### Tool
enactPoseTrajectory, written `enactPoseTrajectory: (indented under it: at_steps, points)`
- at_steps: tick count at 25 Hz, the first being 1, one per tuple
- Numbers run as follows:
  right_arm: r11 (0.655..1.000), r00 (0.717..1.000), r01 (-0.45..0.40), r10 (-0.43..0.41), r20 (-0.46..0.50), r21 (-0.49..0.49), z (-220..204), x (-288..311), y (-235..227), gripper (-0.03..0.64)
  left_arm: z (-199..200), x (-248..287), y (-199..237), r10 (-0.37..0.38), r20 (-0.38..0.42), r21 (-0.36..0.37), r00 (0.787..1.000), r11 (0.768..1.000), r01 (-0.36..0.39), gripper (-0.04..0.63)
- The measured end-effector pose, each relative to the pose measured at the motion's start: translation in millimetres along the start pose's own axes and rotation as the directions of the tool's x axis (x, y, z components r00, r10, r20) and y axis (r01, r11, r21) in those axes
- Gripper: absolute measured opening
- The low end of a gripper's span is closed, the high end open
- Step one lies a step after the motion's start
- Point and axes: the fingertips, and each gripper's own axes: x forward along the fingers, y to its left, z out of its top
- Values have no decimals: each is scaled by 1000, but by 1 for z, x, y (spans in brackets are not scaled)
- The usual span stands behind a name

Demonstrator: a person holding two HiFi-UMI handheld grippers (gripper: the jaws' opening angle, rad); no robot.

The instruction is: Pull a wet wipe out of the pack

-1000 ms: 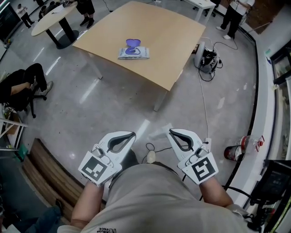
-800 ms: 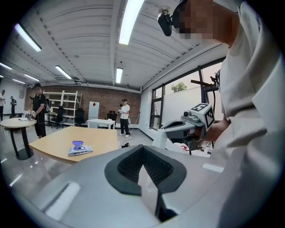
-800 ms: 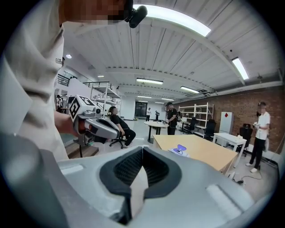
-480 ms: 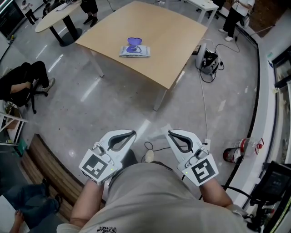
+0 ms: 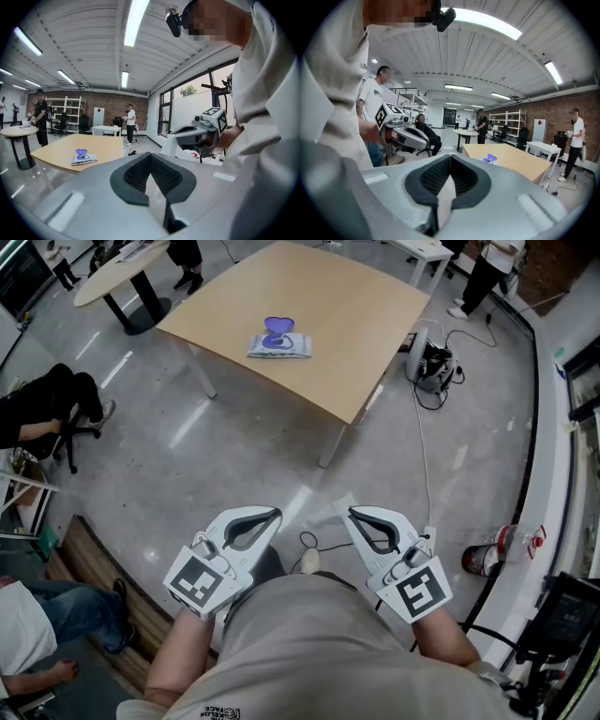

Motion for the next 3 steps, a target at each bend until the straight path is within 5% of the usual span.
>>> enactPoseTrajectory:
  at_steps: [3]
  points:
    - [1000,1000,-4,4,3,-8,1,1,1,3,3,0,2,10,-21,-16,1000,1000,-10,5]
